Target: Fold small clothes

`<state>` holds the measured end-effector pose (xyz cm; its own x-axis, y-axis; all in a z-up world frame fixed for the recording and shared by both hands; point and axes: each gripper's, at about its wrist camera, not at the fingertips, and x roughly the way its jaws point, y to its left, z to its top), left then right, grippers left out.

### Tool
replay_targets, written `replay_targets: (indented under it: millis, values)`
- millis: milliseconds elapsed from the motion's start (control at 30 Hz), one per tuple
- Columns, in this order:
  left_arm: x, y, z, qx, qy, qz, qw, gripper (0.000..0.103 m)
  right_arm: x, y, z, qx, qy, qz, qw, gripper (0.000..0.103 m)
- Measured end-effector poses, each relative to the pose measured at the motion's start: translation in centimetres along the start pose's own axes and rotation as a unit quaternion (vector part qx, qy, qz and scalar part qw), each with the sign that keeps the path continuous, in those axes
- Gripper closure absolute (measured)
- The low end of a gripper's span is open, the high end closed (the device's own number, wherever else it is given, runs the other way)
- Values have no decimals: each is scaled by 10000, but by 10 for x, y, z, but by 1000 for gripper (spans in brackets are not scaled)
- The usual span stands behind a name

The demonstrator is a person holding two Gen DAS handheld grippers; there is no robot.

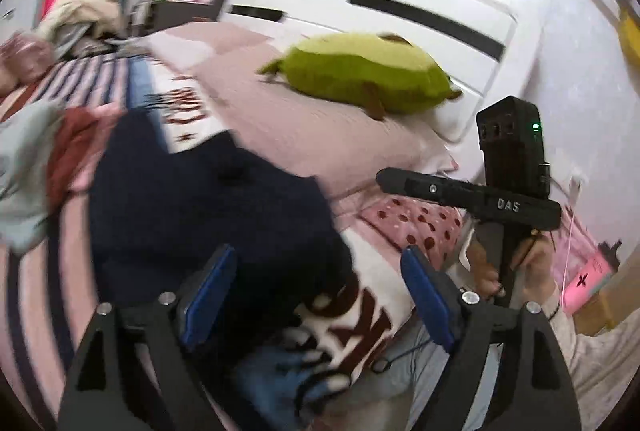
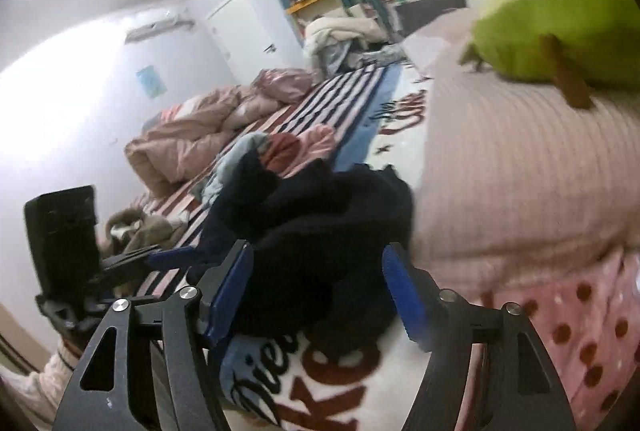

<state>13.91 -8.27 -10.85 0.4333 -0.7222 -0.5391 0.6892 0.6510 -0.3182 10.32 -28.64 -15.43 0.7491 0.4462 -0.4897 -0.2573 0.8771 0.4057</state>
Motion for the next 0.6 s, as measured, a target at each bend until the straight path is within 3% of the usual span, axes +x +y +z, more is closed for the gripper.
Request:
replay_targets:
  millis: [67,167,233,300,433,533,600]
  values:
    - [-16,14,-6,-98,-65,352,9993,19,22,14,7,-179,289,-8,9994,24]
    - [-32,45,-13,-410,-94,895,9951,18,52,34,4,-388,524,67,9979,24]
    - [-31,66,-19,-668,-106,892,9937,18,73,46,-4,-446,733,313,9958,21]
    - [-23,86,-24,-900,-63,921,9917,18,84,55,-11,-515,876,195,9946,21]
    - [-1,107,-26,-1079,12,907,9900,18,76,79,-1,-928,448,-367,9940,21]
    - [7,115,-22,-1177,-61,773,9900,18,65,95,17,-1075,209,-179,9938,17]
    - [3,119,-20,-1197,-166,787,9895,18,75,105,31,-1098,474,-140,9927,15]
